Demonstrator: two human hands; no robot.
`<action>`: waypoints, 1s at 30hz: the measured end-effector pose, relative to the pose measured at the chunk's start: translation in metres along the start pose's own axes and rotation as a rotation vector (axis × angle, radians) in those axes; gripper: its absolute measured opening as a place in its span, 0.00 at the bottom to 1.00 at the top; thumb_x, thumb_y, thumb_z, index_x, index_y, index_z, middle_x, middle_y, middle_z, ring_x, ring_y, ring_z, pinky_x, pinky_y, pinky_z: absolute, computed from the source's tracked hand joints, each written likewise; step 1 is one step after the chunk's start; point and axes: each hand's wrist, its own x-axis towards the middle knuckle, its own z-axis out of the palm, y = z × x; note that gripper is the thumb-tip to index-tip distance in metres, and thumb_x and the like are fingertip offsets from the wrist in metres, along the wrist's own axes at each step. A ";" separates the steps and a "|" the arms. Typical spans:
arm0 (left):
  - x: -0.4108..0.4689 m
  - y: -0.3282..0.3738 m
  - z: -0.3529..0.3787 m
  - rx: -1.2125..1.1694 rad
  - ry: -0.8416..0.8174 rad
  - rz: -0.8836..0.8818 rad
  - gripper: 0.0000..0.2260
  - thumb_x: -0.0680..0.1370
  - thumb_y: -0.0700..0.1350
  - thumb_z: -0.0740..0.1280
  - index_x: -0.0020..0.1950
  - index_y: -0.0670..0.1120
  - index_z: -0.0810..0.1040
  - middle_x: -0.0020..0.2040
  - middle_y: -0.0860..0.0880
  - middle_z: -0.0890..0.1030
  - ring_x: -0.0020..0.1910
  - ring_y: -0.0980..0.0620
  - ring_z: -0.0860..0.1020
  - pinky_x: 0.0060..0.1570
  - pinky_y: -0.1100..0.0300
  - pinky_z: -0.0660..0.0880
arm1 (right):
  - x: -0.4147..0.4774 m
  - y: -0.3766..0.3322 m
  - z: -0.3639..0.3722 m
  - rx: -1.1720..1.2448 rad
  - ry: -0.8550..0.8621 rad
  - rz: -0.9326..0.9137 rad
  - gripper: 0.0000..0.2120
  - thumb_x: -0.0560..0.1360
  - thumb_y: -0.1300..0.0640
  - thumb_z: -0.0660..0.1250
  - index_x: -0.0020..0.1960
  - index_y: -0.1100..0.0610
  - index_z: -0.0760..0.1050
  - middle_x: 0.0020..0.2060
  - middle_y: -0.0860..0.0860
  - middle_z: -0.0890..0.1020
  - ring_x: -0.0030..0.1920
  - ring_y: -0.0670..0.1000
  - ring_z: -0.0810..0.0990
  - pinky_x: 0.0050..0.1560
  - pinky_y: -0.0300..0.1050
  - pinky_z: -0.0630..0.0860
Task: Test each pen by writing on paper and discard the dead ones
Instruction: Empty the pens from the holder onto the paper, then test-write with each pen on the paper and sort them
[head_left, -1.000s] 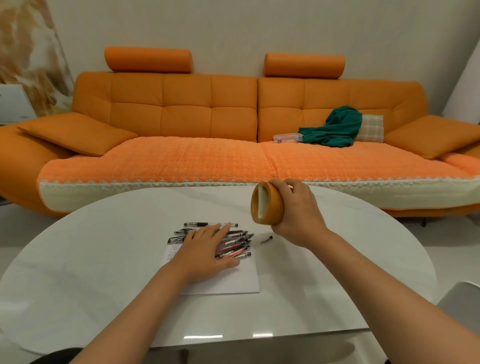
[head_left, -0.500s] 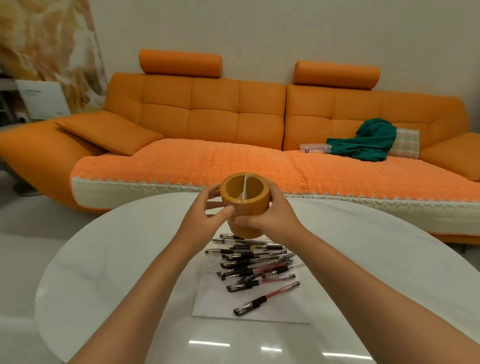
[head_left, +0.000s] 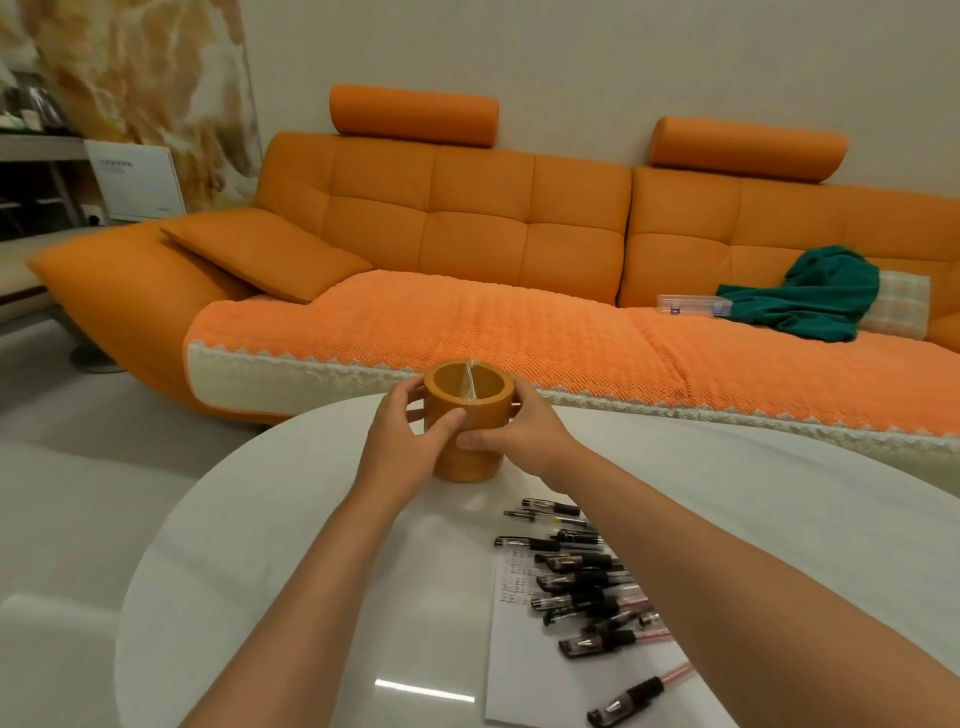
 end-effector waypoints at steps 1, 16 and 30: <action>0.002 -0.004 0.000 0.007 0.011 -0.007 0.25 0.76 0.51 0.73 0.71 0.54 0.70 0.68 0.53 0.74 0.63 0.52 0.74 0.56 0.56 0.74 | 0.003 0.003 0.003 0.004 -0.002 0.006 0.37 0.63 0.60 0.83 0.67 0.48 0.70 0.58 0.45 0.77 0.54 0.41 0.75 0.45 0.37 0.74; 0.005 -0.018 0.000 0.108 -0.132 -0.013 0.33 0.80 0.52 0.68 0.81 0.57 0.55 0.75 0.51 0.65 0.73 0.51 0.68 0.64 0.54 0.71 | 0.026 0.026 0.005 -0.088 -0.046 -0.022 0.39 0.68 0.51 0.81 0.72 0.43 0.64 0.64 0.45 0.75 0.65 0.51 0.75 0.59 0.49 0.78; -0.062 0.032 0.041 0.413 -0.258 0.193 0.10 0.80 0.50 0.67 0.61 0.55 0.73 0.57 0.56 0.72 0.54 0.57 0.75 0.51 0.59 0.75 | -0.088 -0.003 -0.096 -0.537 -0.135 0.039 0.19 0.74 0.53 0.70 0.65 0.45 0.77 0.61 0.42 0.79 0.63 0.42 0.75 0.68 0.50 0.72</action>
